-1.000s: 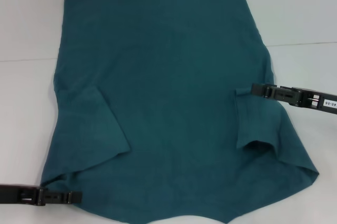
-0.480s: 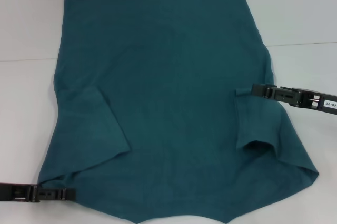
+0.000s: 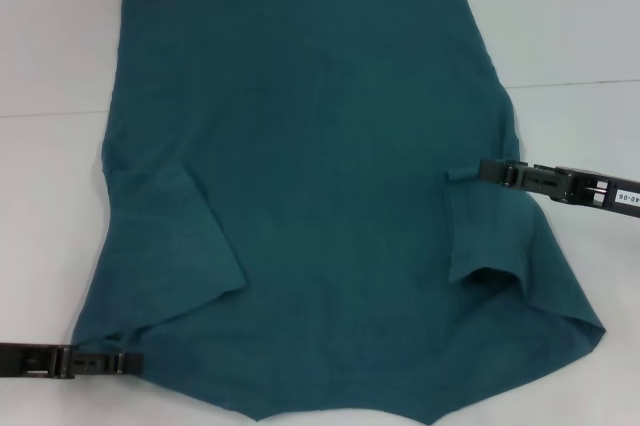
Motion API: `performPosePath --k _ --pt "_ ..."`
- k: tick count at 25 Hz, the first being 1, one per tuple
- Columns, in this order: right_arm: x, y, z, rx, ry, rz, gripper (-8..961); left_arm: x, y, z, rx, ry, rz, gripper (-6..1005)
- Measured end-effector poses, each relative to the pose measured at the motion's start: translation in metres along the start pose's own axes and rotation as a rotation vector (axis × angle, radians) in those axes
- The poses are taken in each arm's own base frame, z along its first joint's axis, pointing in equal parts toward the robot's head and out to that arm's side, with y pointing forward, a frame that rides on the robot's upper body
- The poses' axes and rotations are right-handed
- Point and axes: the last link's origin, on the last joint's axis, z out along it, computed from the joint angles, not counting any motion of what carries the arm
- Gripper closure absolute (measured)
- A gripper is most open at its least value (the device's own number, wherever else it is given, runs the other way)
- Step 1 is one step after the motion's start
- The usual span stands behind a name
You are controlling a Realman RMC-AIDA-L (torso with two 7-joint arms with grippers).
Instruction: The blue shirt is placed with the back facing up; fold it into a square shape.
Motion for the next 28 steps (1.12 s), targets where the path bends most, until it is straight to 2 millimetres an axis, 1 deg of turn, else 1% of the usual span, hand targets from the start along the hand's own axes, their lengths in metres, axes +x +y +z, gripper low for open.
performPosePath --k 12,21,28 --pt "-0.0008 -0.0007 -0.0009 0.003 -0.008 0.002 53 0.0047 0.0005 0.001 -0.001 0.035 0.009 108" --pt "-0.0012 -0.001 -0.0014 0.005 -0.01 0.002 54 0.0036 0.0002 0.0006 -0.001 0.028 0.006 108" --pt "-0.0016 -0.0016 -0.0017 0.008 -0.012 0.001 54 0.0078 -0.0011 -0.0029 0.015 0.045 0.005 109"
